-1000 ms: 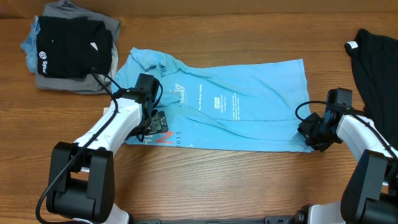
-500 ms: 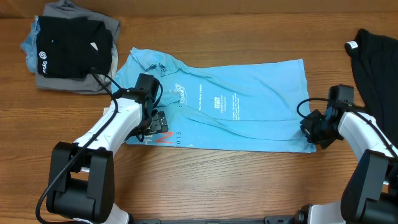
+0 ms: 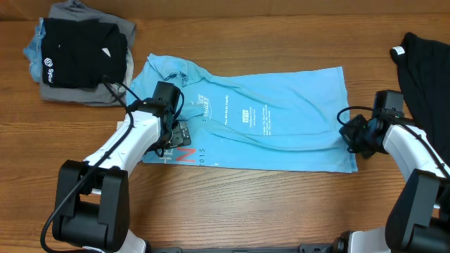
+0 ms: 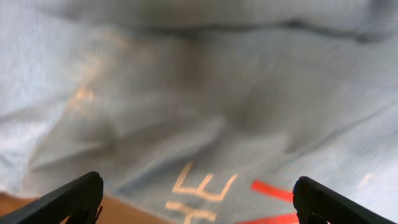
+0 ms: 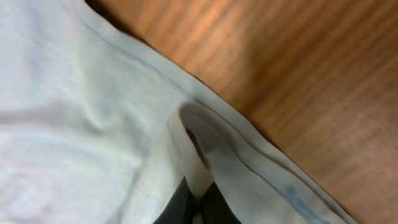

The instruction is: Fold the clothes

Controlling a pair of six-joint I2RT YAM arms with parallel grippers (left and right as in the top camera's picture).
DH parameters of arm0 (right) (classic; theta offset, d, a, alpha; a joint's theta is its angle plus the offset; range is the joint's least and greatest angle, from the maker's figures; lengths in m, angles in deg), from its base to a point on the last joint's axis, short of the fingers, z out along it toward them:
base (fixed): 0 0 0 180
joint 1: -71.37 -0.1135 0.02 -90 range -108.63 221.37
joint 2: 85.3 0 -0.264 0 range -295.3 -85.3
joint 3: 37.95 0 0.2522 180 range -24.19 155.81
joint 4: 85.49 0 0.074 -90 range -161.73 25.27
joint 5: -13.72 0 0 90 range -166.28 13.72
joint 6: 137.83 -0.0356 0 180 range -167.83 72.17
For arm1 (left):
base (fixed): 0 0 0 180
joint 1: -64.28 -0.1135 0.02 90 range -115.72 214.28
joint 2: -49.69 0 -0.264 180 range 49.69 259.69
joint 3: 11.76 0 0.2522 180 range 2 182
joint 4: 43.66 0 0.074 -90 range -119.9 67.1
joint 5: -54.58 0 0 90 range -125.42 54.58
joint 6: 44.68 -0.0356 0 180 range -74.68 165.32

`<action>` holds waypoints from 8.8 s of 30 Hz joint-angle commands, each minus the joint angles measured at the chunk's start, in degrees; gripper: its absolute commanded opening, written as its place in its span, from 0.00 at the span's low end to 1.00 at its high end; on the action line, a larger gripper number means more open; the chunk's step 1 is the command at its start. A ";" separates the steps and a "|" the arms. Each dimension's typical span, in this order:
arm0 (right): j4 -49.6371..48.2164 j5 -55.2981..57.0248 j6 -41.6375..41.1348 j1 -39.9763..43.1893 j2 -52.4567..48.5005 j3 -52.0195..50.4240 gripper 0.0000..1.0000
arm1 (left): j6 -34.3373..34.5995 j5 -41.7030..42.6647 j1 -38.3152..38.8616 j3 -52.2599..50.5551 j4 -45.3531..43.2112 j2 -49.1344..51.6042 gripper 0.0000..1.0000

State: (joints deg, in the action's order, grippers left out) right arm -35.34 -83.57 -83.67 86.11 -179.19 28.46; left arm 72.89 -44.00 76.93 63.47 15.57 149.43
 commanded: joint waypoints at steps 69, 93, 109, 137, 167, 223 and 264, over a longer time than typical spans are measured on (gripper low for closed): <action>3.45 -14.69 -20.15 -26.56 -0.55 2.47 0.89 | 3.37 -1.86 2.27 4.59 4.92 -4.24 1.00; -0.22 -2.62 -26.84 -33.18 -2.78 2.43 0.47 | 3.76 -1.86 2.27 4.57 5.11 -4.24 1.00; -3.06 -1.86 -26.82 -33.18 -5.49 2.43 0.38 | 3.76 -1.90 2.27 4.59 5.27 -4.24 1.00; -16.61 4.94 -21.16 -32.89 -6.54 2.45 0.80 | 3.72 -1.97 2.27 4.59 4.92 -4.24 1.00; 12.13 4.68 -3.39 -11.96 3.63 -1.73 0.28 | 3.72 5.60 2.29 -0.74 6.93 -1.51 0.56; 12.17 -2.27 -4.61 -3.76 24.87 -8.72 0.04 | 14.23 1.55 -0.70 -1.20 19.89 -4.94 1.00; 21.05 8.79 -16.13 10.84 4.90 -8.66 0.04 | 14.19 3.02 -2.60 -1.20 15.28 -4.94 1.00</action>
State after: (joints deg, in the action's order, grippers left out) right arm -14.45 -77.86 -100.10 95.20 -176.17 20.26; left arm 87.14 -41.84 74.63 62.40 31.55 145.78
